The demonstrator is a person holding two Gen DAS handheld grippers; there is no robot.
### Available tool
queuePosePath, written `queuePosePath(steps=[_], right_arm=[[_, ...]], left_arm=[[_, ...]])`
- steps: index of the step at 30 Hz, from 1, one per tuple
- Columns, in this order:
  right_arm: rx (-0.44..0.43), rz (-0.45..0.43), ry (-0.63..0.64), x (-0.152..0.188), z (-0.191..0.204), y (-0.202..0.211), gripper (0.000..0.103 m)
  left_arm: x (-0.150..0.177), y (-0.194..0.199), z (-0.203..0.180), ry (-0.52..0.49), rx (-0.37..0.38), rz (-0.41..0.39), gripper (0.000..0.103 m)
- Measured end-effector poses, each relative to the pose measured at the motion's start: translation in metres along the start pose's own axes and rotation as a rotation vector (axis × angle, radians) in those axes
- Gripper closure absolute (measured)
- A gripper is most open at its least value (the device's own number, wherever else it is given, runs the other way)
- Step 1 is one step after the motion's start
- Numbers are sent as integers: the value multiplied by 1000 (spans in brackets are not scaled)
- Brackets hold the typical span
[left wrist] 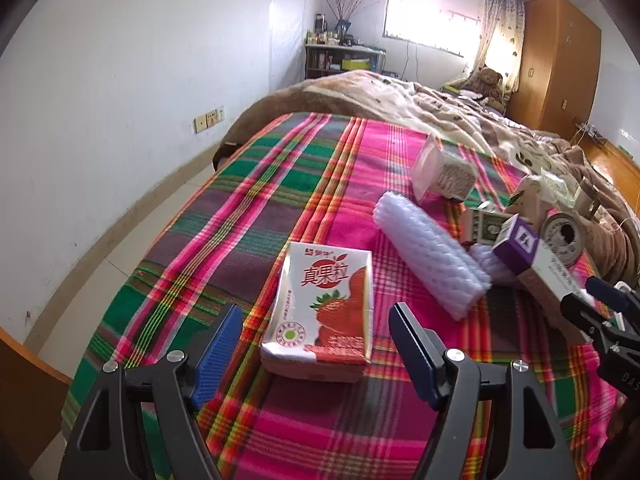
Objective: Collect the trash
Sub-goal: 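Grasp the strawberry milk carton with the left tool while the right tool grasps the white ointment box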
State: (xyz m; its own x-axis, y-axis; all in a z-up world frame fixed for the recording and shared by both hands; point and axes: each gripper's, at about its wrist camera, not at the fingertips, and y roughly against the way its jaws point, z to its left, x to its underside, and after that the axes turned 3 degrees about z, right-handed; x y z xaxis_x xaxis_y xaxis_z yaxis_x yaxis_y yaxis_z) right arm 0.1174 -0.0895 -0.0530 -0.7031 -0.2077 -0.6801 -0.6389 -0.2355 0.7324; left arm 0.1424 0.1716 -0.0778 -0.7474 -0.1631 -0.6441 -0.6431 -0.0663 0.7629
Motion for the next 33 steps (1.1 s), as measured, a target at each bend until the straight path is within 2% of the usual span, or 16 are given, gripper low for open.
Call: queuePosePath(steps=[4,7,12,14,16,24,33], right_arm=[[6,13,1,-3,3,-5,29],[12,20,13,-4,7,-8,31],[22,39,48,-6,16,-13,43],[25,43,57,-5,18,-13,48],[24,43,62,-6,19,-13,54],[-6,39,39,-2,20,-9,60],[-36,12,-3,2,17,1,60]], left_arm=[[-2,-16,3,10,27,42,28],[-3,-21,4,12,46,43,28],[-6,-25,6,17,75,49,29],[-6,-24,4,10,80,48,39],[-6,-24,4,10,85,51,45],[-4,-17,1,18,97,38,46],[1,10,-11,-1,116,-12,46]])
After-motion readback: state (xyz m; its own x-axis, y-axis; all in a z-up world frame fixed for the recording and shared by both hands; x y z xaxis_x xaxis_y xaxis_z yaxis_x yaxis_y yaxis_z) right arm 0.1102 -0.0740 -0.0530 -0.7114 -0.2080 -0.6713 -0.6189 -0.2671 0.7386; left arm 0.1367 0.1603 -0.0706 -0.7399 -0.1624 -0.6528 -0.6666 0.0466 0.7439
